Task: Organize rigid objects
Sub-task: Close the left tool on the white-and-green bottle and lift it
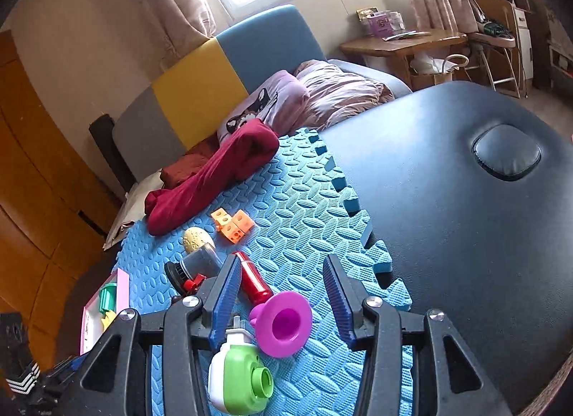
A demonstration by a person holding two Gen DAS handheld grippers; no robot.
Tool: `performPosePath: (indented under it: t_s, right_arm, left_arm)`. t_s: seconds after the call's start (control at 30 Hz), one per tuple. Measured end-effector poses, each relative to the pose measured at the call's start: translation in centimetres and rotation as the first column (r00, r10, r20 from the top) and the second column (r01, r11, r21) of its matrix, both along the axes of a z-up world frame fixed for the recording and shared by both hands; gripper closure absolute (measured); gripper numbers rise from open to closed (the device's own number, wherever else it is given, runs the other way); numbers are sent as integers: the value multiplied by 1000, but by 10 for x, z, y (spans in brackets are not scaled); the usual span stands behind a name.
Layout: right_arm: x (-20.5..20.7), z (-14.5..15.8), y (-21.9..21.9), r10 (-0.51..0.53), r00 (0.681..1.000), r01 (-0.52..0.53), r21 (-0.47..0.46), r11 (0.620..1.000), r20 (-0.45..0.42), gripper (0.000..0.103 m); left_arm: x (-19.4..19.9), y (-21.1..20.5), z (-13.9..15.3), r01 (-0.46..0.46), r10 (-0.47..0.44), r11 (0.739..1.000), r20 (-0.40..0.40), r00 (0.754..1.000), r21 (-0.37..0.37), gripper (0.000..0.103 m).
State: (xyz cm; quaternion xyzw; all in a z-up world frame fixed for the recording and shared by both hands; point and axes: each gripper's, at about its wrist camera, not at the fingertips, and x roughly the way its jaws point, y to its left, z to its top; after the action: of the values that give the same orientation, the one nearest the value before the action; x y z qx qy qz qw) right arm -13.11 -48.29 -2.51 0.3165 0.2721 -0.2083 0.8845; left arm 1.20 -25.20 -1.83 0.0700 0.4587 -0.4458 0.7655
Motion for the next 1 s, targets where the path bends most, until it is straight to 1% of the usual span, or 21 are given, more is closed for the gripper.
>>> performPosePath:
  t_s: [0.07,0.13,0.3,0.37,0.43,0.53,0.57,0.6,0.63,0.7,0.8,0.87,1.0]
  right_arm:
    - [0,0,0,3,1000,-3,4,1000,6,55]
    - [-1,0,-1,1,1000,-1,11,1000,12,55]
    - [-7,0,-7,-29,999,28,36,999,40,54]
    - [-9,0,-11,-38,998,35,52,998,52,53]
    - [-11,-1,-13,-47,997,44,63,997,55,53]
    - [-13,-1,-15,-55,997,50,75,996,60,53]
    - [-12,-2,-15,-54,997,50,80,996,58,52]
    - [-12,-3,-16,-56,997,51,83,995,53,52]
    - [-11,-4,-16,-55,998,51,85,995,45,52]
    - [-9,-7,-16,-51,998,48,87,995,26,52]
    - [-2,-12,-14,-14,1000,14,107,994,-1,52]
    - [3,-14,-11,8,1000,-5,100,995,-25,52]
    - [11,-18,-3,56,997,-51,98,994,-55,52]
  left_arm:
    - [-6,-24,-3,46,-46,999,-6,999,13,9]
    - [-10,-46,-8,91,-91,996,-31,995,20,9]
    - [-23,-86,-21,162,-158,985,-62,985,58,10]
    - [-28,-98,-27,197,-191,978,-82,978,70,16]
    - [-28,-108,-34,212,-203,974,-103,974,83,16]
    - [-25,-119,-44,213,-199,972,-134,971,95,29]
    - [-25,-121,-48,211,-196,972,-138,971,100,40]
    - [-26,-120,-52,201,-187,975,-133,973,97,48]
    - [-27,-117,-51,194,-184,977,-110,977,90,48]
    - [-30,-111,-51,200,-191,977,-101,976,80,48]
    - [-34,-95,-50,198,-194,978,-60,979,73,48]
    - [-38,-82,-52,194,-192,979,-34,981,67,48]
    - [-49,-65,-52,199,-202,976,21,979,83,48]
